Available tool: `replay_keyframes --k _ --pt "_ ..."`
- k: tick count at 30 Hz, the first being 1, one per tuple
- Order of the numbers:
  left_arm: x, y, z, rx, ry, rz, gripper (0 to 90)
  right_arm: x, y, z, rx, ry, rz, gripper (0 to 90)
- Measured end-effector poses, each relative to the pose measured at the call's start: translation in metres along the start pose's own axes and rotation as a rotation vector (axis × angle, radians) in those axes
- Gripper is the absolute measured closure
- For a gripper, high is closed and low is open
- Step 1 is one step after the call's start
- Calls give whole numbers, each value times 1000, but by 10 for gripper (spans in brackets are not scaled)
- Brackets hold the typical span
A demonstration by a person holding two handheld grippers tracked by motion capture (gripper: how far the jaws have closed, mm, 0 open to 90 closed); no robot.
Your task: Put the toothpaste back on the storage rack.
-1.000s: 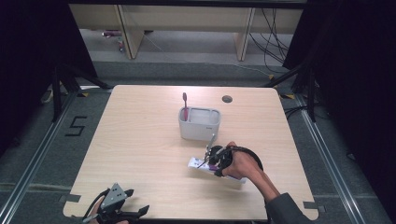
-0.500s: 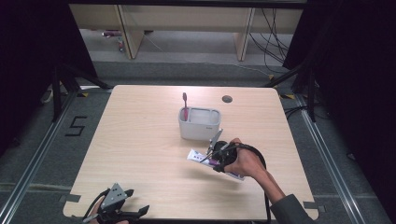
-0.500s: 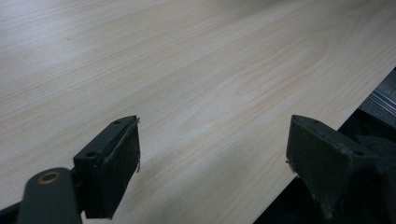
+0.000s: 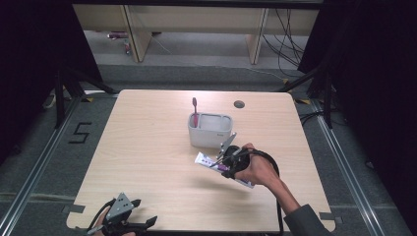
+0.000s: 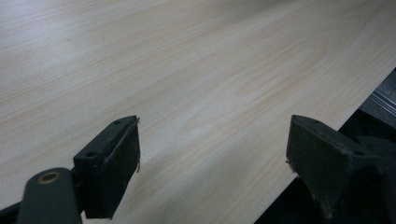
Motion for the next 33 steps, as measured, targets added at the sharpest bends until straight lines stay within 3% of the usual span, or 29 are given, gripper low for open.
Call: replay_keyframes --k 8,12,13,23,27,29,33 --pt "0 0 0 -2 0 -2 170 2 -5 4 61 18 -16 763" --pt "0 0 0 -1 2 -1 170 3 -7 5 86 0 -23 764" --pt "0 0 0 -2 1 -2 170 2 -7 5 84 27 -15 763" --pt "0 0 0 -3 -1 -1 170 4 -13 7 144 41 -15 764" --pt "0 0 0 -4 -2 -1 170 2 -16 8 164 72 -10 764" --pt "0 0 0 -5 -2 -1 170 5 -17 11 188 41 -20 764" --pt "0 0 0 -4 -3 -2 170 4 -18 13 208 55 -20 764"
Point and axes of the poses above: each handheld gripper's, and its own axes: y roughly forward along the jaws, z roughly out of its top, x roughly to its right, the point moved 3 cm from there along y, roughly forward along the jaws, and after that the axes turned 4 degrees about y, right-handed, at the moved point
